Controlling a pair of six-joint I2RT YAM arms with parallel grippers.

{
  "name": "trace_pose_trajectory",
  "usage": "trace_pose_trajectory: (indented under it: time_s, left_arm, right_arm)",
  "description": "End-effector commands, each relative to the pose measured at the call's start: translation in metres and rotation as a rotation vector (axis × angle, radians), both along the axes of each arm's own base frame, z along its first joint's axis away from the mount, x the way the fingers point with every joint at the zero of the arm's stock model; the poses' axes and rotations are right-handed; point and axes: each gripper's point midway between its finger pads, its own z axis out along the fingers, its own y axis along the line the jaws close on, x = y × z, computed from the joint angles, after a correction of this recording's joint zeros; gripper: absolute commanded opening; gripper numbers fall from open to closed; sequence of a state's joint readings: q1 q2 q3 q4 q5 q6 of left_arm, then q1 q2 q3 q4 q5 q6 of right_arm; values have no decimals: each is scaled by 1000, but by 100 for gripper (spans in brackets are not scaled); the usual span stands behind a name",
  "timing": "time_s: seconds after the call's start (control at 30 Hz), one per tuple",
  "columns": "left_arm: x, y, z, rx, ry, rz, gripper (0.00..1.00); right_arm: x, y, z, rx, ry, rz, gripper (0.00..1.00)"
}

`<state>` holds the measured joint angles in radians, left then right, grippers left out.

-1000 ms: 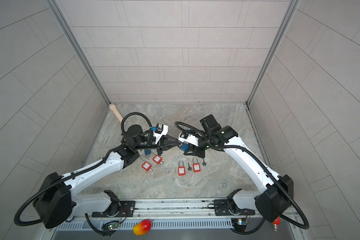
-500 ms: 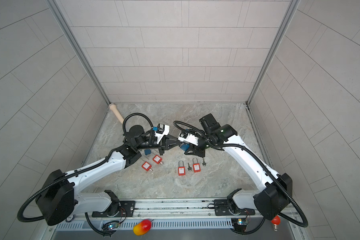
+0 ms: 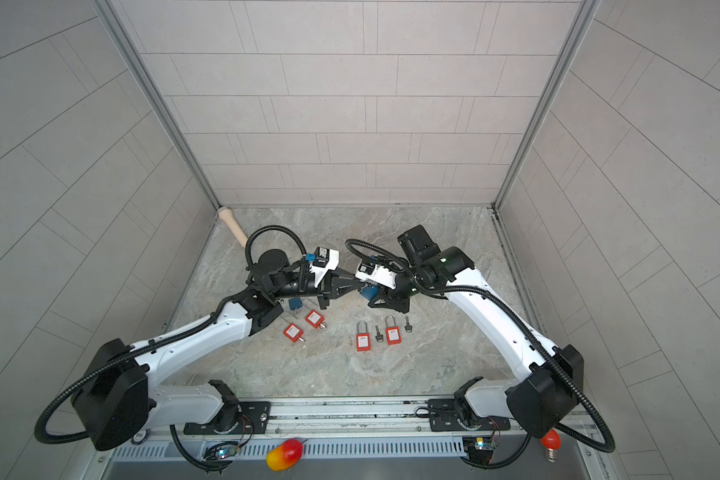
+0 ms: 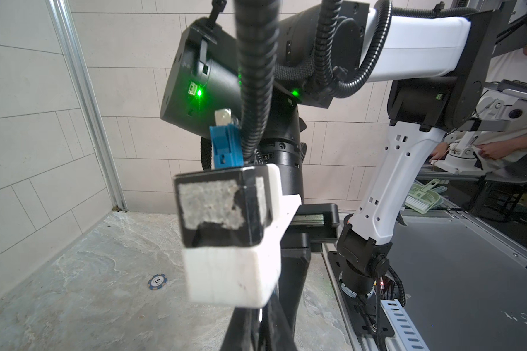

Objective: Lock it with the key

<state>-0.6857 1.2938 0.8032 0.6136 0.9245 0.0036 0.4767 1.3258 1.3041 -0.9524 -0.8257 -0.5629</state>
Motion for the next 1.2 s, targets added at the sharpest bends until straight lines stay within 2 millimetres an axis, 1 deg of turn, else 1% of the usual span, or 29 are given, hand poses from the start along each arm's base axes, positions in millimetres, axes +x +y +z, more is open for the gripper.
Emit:
trace_pose_trajectory:
  time_s: [0.0, 0.17, 0.57, 0.83, 1.0, 1.17]
  left_arm:
    - [-39, -16, -44, 112, 53, -169, 0]
    - [-42, -16, -52, 125, 41, -176, 0]
    - [-53, -16, -81, 192, 81, -219, 0]
    - [-59, -10, -105, 304, 81, -235, 0]
    - [-59, -11, -108, 318, 97, -248, 0]
    - [-58, -13, -114, 349, 114, -267, 0]
  right_arm:
    - [6, 39, 92, 320, -157, 126, 0]
    - [6, 45, 108, 365, -133, 150, 0]
    - [13, 45, 129, 382, -225, 151, 0]
    - [16, 46, 135, 388, -248, 157, 0]
    - [19, 46, 138, 387, -279, 158, 0]
    - [21, 45, 147, 395, -329, 150, 0]
